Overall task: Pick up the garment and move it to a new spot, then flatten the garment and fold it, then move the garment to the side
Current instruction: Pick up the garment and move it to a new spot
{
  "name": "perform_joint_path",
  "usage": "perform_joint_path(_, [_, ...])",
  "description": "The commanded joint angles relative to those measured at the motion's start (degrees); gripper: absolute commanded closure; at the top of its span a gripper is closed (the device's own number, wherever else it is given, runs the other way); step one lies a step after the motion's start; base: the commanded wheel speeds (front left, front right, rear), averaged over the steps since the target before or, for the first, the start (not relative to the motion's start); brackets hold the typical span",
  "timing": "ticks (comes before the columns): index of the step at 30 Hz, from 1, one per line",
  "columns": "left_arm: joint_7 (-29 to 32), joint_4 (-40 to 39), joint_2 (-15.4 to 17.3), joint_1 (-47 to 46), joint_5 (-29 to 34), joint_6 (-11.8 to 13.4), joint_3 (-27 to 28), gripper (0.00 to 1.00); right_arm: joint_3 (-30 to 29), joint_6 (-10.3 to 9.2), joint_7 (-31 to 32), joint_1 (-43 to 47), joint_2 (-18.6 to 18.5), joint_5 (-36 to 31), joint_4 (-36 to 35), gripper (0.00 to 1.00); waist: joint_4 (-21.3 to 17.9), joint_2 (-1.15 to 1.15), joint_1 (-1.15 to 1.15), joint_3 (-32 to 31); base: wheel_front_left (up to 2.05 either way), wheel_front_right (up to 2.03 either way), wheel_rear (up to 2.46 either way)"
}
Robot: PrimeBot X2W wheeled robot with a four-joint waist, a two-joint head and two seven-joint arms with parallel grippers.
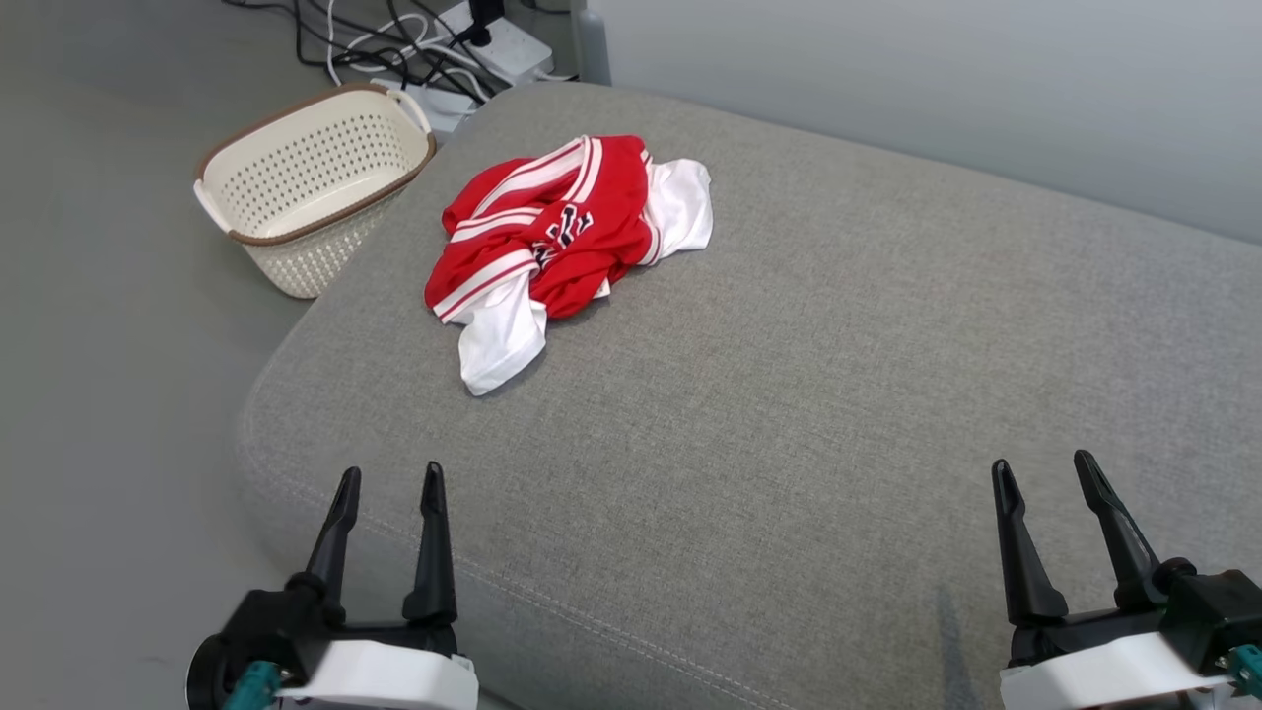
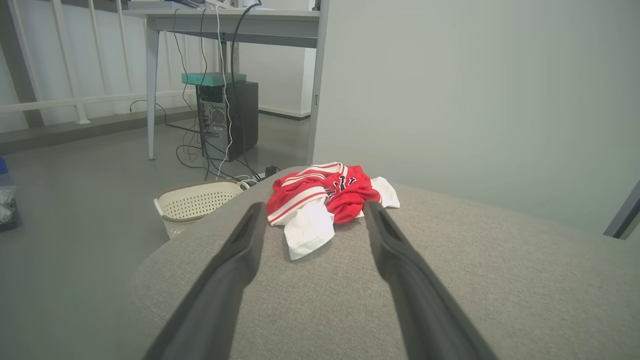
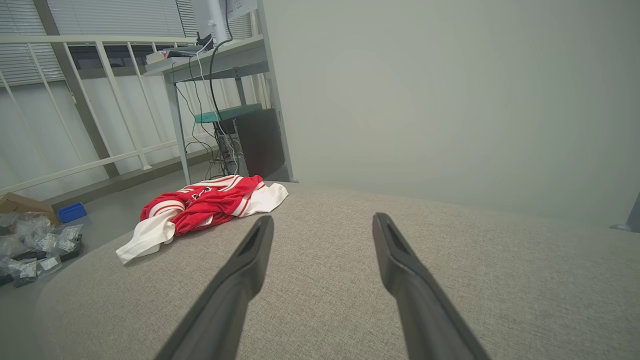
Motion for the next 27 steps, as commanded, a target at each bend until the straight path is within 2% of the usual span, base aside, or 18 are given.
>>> perform_joint_path(1, [-0.2,-1.61,0.17,-2.93,-1.76,0.23,1.7,0.0,1.26,0.0,-0.35,-2.01,-0.89,0.04,-1.72,0.0,0.61,0.0,0.0,0.77,0.0,0.0,0.0])
perform_joint_path(5, [-0.2,-0.11,0.17,-5.58,-6.25,-1.2,3.8,0.0,1.91,0.0,-0.35,-2.67,-2.06,-0.1,-1.71,0.0,0.88,0.0,0.0,2.9,0.0,0.0,0.0])
perform_joint_path(13, [-0.2,8.58,0.17,-18.02,-8.63,-4.88,9.51,0.0,2.79,0.0,-0.35,-5.59,-5.69,-0.37,-2.25,0.0,-0.93,0.0,0.0,9.26,0.0,0.0,0.0])
perform_joint_path(20, [-0.2,23.78,0.17,-30.41,-10.91,-7.78,14.41,0.0,3.25,0.0,-0.35,-7.79,-8.06,-0.18,-2.35,0.0,-4.05,0.0,0.0,12.89,0.0,0.0,0.0])
perform_joint_path(21, [-0.2,29.13,0.2,-34.09,-11.88,-8.76,15.82,0.0,2.89,0.0,-0.35,-8.15,-8.48,-0.08,-2.3,0.0,-4.93,0.0,0.0,13.66,0.0,0.0,0.0])
perform_joint_path(22, [-0.2,29.13,0.2,-34.09,-11.88,-8.76,15.82,0.0,2.89,0.0,-0.35,-8.15,-8.48,-0.08,-2.3,0.0,-4.93,0.0,0.0,13.66,0.0,0.0,0.0])
perform_joint_path(23, [-0.2,34.77,0.89,-37.72,-12.14,-9.35,16.39,0.0,2.64,0.0,-0.35,-8.47,-8.92,-0.1,-2.25,0.0,-5.81,0.0,0.0,14.38,0.0,0.0,0.0])
perform_joint_path(27, [-0.12,44.1,2.16,-44.95,-12.53,-10.4,16.37,0.0,2.16,0.0,-0.35,-9.23,-9.79,0.06,-2.75,0.0,-6.99,0.0,0.0,15.98,0.0,0.0,0.0])
